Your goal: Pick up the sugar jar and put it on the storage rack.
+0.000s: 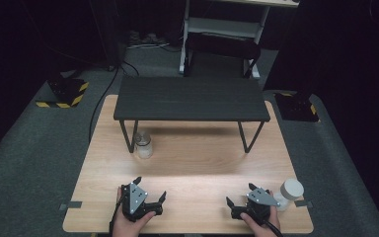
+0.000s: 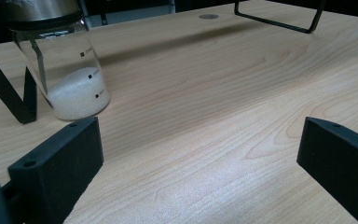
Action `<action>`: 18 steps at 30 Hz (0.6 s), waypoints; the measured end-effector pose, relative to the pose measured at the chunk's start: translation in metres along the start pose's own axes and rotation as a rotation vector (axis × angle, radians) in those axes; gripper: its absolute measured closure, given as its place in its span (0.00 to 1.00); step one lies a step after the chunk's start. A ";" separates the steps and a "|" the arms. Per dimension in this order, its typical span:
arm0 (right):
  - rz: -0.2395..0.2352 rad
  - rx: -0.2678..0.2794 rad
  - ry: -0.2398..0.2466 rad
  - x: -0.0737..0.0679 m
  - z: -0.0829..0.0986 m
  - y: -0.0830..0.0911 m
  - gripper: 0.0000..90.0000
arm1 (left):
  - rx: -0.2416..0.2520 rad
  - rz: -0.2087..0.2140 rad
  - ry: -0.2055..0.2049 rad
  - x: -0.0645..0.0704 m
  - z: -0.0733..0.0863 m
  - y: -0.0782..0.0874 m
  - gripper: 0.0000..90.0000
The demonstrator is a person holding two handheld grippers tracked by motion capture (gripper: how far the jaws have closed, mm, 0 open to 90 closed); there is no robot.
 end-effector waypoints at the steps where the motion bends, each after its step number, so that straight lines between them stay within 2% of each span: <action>1: 0.001 0.001 0.001 0.000 0.000 0.000 0.01 | -0.001 0.000 -0.002 0.000 0.000 0.000 0.01; 7: -0.004 0.006 -0.003 0.001 0.001 0.001 0.01 | -0.004 0.009 -0.015 0.000 -0.001 0.000 0.01; 11: 0.000 0.000 -0.012 0.001 -0.001 0.000 0.01 | -0.009 0.005 0.003 0.000 0.000 0.002 0.01; 15: -0.005 0.003 -0.025 0.004 0.000 0.000 0.01 | -0.023 0.004 0.002 0.000 -0.002 0.003 0.01; 18: -0.007 -0.008 -0.006 0.002 -0.002 -0.001 0.01 | -0.038 0.004 -0.014 0.000 -0.004 0.003 0.01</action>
Point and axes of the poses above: each handheld gripper's, and its own axes: y roughly backward along the jaws, z roughly out of its underside, x roughly to its right, the point moved 1 cm from there along -y, roughly forward along the jaws, and after that the axes turned 11 degrees about -z, right-handed, at the moved point
